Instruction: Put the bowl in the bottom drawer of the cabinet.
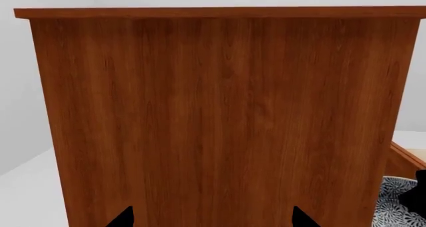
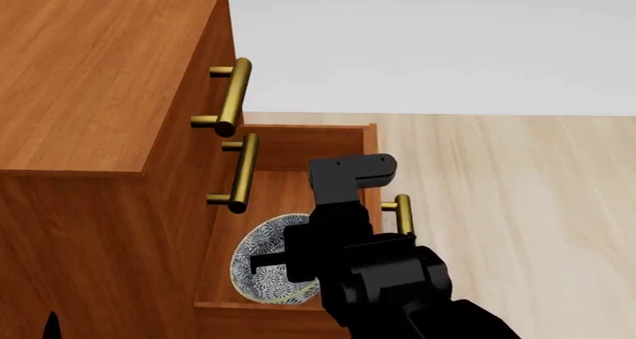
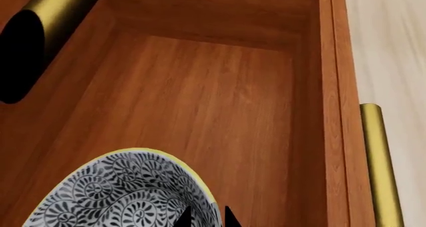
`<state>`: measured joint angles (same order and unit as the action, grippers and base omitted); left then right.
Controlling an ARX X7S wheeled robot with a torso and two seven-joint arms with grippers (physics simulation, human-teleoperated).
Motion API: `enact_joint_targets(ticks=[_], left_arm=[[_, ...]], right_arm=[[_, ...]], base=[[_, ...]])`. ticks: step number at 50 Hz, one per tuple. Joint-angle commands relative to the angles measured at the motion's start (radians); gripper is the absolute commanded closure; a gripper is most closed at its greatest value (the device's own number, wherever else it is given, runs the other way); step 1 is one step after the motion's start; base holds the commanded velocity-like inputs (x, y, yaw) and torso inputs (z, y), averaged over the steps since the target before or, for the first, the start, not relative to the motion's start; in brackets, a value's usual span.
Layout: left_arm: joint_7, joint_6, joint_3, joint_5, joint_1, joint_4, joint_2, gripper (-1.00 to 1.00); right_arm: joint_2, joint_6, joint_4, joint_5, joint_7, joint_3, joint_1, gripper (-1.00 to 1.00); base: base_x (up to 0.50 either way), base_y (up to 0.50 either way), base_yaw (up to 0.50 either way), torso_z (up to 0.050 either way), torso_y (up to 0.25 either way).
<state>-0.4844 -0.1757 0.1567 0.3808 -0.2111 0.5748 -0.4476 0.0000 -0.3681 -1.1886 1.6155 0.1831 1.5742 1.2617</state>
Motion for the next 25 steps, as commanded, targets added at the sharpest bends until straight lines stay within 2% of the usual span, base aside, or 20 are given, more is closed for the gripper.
enact_joint_targets(ticks=[1, 5, 6, 25], left_arm=[[-0.001, 0.002, 0.002, 0.001, 0.002, -0.006, -0.001, -1.0], [-0.002, 0.003, 0.001, 0.002, 0.001, -0.006, -0.002, -1.0], [-0.002, 0.004, 0.002, 0.002, 0.001, -0.008, -0.001, -1.0], [-0.008, 0.003, 0.004, 0.002, -0.002, 0.0, -0.006, -1.0]], right_arm=[[0.0, -0.004, 0.001, 0.009, 0.002, 0.005, -0.01, 1.0], [0.0, -0.006, 0.0, 0.015, -0.006, 0.005, -0.011, 1.0], [0.0, -0.006, 0.001, 0.016, -0.007, 0.005, -0.013, -1.0], [0.0, 0.004, -0.001, -0.013, -0.013, 0.002, -0.016, -1.0]], base=[[0.0, 0.0, 0.0, 0.0, 0.0], [0.0, 0.0, 0.0, 0.0, 0.0], [0.0, 0.0, 0.0, 0.0, 0.0], [0.0, 0.0, 0.0, 0.0, 0.0]])
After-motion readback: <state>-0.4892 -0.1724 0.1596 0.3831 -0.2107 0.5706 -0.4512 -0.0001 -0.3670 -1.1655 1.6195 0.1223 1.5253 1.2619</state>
